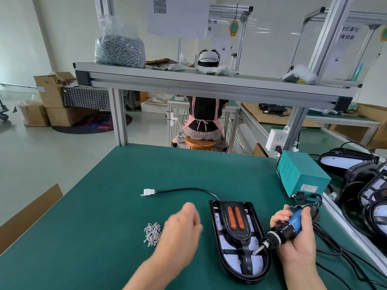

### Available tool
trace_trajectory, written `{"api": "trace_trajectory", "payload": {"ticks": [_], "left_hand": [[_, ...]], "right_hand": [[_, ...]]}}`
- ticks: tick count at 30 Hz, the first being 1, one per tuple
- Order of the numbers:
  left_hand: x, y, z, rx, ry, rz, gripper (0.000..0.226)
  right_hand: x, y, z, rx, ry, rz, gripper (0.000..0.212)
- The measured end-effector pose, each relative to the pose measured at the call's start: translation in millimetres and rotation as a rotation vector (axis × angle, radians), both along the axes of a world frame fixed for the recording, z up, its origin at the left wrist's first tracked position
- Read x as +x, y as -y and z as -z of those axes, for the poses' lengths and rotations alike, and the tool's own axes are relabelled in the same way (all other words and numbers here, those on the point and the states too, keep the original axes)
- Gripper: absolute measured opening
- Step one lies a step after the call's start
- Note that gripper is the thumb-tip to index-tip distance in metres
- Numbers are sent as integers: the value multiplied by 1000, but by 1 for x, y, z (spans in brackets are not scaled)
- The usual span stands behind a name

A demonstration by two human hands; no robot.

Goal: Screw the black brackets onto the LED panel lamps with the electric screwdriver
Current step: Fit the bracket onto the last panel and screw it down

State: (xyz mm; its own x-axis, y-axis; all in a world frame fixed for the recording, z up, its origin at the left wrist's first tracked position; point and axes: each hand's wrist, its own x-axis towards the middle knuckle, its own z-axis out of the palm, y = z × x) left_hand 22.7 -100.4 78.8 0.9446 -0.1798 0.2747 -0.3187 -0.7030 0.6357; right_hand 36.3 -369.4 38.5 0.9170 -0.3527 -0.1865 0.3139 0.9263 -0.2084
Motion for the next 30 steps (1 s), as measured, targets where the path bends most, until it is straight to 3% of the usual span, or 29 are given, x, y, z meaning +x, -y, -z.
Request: {"api": "trace_trajectory", "payload": {"ticks": [5, 10, 15, 22, 30], "left_hand": [[-30, 54, 4, -273, -149, 212, 15], [-29, 71, 5, -232, -33, 188, 14], [-31, 80, 5, -229, -45, 170, 16], [-31, 80, 9, -187, -27, 159, 14], [-34, 85, 8, -207, -50, 132, 11]], "right_hand": [[2, -1, -3, -2, 10, 16, 64], [3, 0, -2, 4, -7, 19, 46], [4, 0, -3, -4, 9, 9, 60], [4, 3, -2, 61, -7, 39, 41], [3, 2, -3, 59, 21, -5, 62]]}}
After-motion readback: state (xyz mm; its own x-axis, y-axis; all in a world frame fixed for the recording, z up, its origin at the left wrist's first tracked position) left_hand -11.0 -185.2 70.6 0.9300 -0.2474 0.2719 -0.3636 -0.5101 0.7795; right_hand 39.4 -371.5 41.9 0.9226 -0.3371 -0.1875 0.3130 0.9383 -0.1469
